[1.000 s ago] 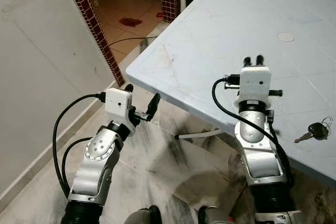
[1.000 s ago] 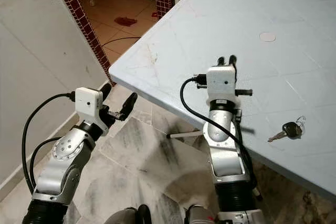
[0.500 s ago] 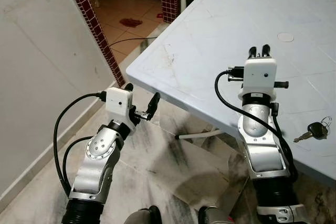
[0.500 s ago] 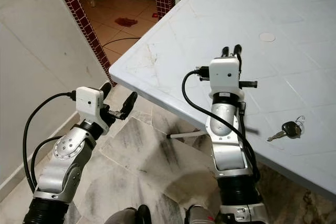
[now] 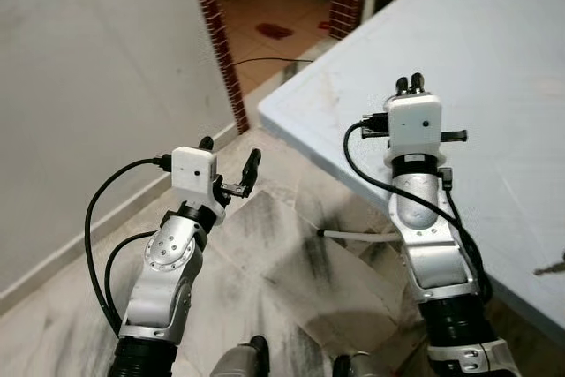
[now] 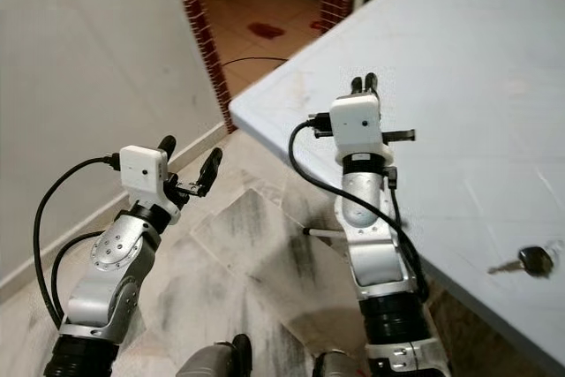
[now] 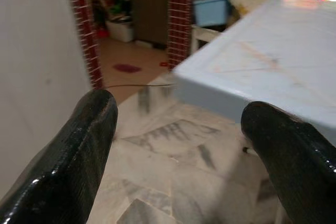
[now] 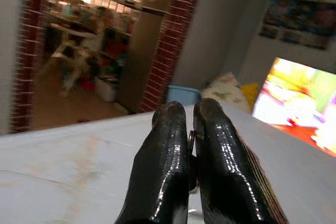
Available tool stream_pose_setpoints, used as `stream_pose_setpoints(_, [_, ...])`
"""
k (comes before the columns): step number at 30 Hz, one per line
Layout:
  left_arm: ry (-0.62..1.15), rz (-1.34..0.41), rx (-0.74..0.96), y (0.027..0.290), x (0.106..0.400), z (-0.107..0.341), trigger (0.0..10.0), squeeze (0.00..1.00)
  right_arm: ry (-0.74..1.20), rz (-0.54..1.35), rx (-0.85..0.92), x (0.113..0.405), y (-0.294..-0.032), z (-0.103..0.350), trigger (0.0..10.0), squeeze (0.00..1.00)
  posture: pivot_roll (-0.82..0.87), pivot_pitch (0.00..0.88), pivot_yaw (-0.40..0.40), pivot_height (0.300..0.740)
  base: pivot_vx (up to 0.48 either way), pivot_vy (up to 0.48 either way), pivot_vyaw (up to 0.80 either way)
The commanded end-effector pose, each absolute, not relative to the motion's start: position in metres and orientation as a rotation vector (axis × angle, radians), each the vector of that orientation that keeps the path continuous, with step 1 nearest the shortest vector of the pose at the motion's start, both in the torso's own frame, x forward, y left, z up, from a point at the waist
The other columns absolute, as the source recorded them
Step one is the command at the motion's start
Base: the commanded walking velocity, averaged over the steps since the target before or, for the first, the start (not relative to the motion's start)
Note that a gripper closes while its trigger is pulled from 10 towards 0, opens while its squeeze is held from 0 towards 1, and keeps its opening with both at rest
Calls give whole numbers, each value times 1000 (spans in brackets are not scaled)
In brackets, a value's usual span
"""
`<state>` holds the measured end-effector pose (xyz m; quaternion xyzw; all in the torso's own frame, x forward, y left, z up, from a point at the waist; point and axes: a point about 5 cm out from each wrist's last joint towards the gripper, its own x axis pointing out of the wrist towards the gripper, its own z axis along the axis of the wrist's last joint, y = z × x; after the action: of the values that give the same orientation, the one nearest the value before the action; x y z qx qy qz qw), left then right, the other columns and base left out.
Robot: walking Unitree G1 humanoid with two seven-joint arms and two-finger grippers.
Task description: Hang keys on a hook
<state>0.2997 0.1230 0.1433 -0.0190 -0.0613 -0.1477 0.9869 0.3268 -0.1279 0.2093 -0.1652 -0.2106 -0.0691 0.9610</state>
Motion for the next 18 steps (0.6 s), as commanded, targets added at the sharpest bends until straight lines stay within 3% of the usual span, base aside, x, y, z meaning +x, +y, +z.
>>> stream_pose_setpoints(1, [-107, -262, -21, 130, 298, 138, 10000, 0, -444, -88, -315, 324, -116, 213, 10000, 0, -51, 165, 71, 740, 0, 0, 800])
stream_pose_setpoints(18, [-116, -198, 14, 134, 299, 137, 10000, 0, -419, -3, -282, 323, -107, 206, 10000, 0, -50, 162, 59, 740, 0, 0, 800])
